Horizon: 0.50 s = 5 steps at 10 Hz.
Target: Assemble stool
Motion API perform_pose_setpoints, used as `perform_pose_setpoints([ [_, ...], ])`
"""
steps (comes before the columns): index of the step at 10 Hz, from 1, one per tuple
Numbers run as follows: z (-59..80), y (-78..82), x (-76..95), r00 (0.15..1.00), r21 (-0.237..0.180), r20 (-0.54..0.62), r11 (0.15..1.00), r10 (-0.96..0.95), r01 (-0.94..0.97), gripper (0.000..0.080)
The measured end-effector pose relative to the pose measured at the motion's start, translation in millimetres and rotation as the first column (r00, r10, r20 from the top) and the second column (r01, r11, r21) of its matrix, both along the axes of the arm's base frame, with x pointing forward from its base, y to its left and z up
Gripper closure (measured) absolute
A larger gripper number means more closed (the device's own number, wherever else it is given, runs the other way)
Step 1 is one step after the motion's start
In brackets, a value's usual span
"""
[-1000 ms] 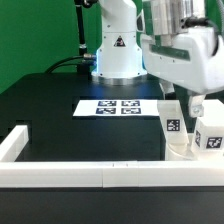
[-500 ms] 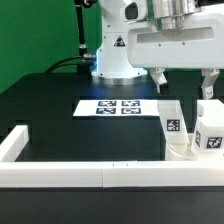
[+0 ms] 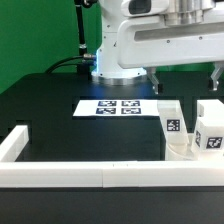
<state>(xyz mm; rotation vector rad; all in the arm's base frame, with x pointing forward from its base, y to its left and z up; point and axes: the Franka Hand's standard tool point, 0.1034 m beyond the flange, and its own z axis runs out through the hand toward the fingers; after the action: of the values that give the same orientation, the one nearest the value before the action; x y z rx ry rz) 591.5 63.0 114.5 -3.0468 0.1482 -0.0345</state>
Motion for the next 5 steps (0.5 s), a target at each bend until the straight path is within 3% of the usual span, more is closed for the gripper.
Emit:
perform_pose_setpoints([
  [2, -2.0, -0.8, -0.5, 0.996, -0.008, 0.004, 0.996, 0.092, -0.092, 0.0151],
  [3, -1.6, -2.1, 0.1, 0.972, -0.033, 0.009, 0.972, 0.234, -0.233, 0.0151],
  [5, 2.4, 2.0, 4.5, 0.817, -0.098, -0.005, 0.813, 0.576, -0.574, 0.0151],
])
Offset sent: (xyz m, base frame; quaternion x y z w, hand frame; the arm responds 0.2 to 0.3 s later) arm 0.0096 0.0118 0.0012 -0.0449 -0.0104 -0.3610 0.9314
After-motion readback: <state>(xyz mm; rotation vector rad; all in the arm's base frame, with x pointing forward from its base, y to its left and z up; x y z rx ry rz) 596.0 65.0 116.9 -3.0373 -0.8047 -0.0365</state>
